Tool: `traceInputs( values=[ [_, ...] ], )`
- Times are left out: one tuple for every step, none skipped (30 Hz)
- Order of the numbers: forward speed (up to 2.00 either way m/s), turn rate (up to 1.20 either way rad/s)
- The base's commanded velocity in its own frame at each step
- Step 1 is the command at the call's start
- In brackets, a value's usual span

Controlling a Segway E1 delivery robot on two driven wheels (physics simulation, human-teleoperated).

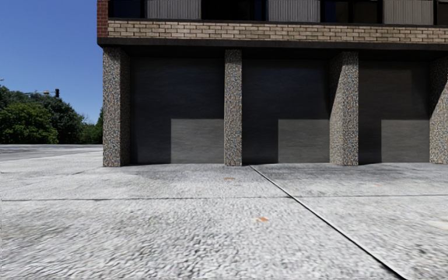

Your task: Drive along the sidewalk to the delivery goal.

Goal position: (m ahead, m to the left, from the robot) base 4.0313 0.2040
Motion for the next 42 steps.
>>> traceInputs(
  values=[
    [2.0,0.39],
    [2.0,0.47],
    [2.0,0.49],
    [2.0,0.49],
    [2.0,0.43],
    [2.0,0.39],
    [2.0,0.0],
    [2.0,0.0],
    [2.0,0.0],
    [2.0,0.0],
    [1.88,0.0],
    [1.61,0.0],
    [1.61,0.0],
    [1.51,0.0],
    [1.48,0.0],
    [1.47,0.0],
    [1.47,0.0],
    [1.47,0.0],
    [1.47,0.0],
    [1.47,0.0],
    [1.47,0.0],
    [1.47,0.0],
    [1.47,0.0],
    [1.47,0.0],
    [1.47,0.0],
    [1.45,0.0],
    [1.45,0.0],
    [1.34,0.0],
    [1.22,0.0],
    [1.16,0.0],
    [1.16,0.0],
    [1.15,0.0],
    [1.15,0.0],
    [1.14,0.06],
    [1.14,0.06],
    [1.14,0.17],
    [1.14,0.25],
    [1.14,0.33],
    [1.14,0.33],
    [1.14,0.38],
    [1.14,0.39],
    [1.14,0.39]
  ],
)
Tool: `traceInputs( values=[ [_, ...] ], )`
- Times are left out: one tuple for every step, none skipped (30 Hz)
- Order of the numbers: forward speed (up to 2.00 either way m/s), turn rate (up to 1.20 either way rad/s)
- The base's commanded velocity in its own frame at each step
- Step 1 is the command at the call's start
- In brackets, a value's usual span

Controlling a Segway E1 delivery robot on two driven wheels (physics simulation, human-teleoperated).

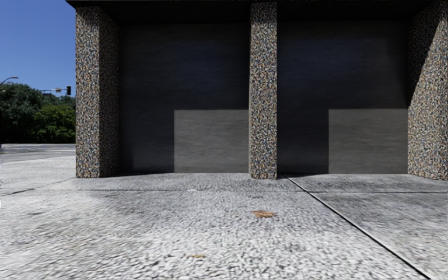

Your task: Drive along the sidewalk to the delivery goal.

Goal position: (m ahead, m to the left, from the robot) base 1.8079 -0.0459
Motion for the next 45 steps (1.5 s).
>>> traceInputs(
  values=[
    [1.14,0.39],
    [1.14,0.35],
    [1.14,0.0],
    [1.14,0.0],
    [1.14,0.0],
    [1.14,0.0],
    [1.14,0.0],
    [1.14,0.0],
    [1.14,0.0],
    [1.14,0.0],
    [1.14,0.0],
    [1.14,0.0],
    [1.14,0.0],
    [1.14,0.07],
    [1.14,0.16],
    [1.14,0.2],
    [1.14,0.2],
    [1.14,0.06],
    [1.14,0.0],
    [1.14,0.0],
    [1.14,0.0],
    [1.13,0.0],
    [1.1,0.0],
    [1.08,0.0],
    [1.08,0.0],
    [1.06,0.0],
    [1.01,0.0],
    [0.96,0.0],
    [0.96,0.0],
    [0.94,0.0],
    [0.92,0.0],
    [0.91,0.0],
    [0.91,0.0],
    [0.91,0.0],
    [0.91,0.0],
    [0.91,0.0],
    [0.91,0.0],
    [0.89,0.0],
    [0.88,0.0],
    [0.84,0.0],
    [0.84,0.0],
    [0.8,0.0],
    [0.64,0.0],
    [0.32,0.0],
    [0.32,0.0]
  ],
)
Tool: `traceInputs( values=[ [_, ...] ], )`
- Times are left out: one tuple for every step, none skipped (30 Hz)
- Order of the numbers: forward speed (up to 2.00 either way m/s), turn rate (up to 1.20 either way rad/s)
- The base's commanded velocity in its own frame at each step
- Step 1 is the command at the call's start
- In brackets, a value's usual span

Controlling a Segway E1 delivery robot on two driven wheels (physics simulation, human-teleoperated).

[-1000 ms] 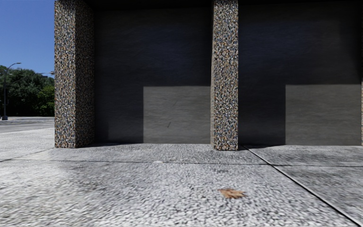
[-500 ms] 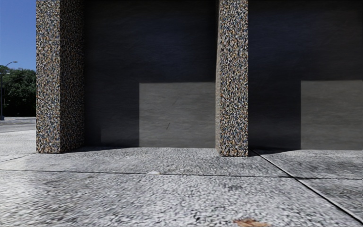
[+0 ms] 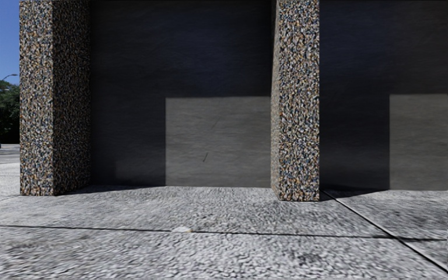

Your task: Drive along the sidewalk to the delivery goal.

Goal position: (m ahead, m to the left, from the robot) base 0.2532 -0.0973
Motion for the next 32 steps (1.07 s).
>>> traceInputs(
  values=[
    [0.11,0.0],
    [0.02,0.0],
    [0.0,0.0],
    [0.0,0.0],
    [0.0,0.0],
    [0.0,0.0],
    [0.0,0.0],
    [0.0,0.0],
    [0.0,0.0],
    [0.0,0.0],
    [0.0,0.0],
    [0.0,0.0],
    [0.0,0.0],
    [0.0,0.0],
    [0.0,0.0],
    [0.0,0.0],
    [0.0,0.0],
    [0.0,0.0],
    [0.0,0.0],
    [0.0,0.0],
    [0.0,0.0],
    [0.0,0.0],
    [0.0,0.0],
    [0.0,0.0],
    [0.0,0.0],
    [0.0,0.0],
    [0.0,0.0],
    [0.0,0.0],
    [0.0,0.0],
    [0.0,0.0],
    [0.0,0.0],
    [0.0,0.0]
  ],
)
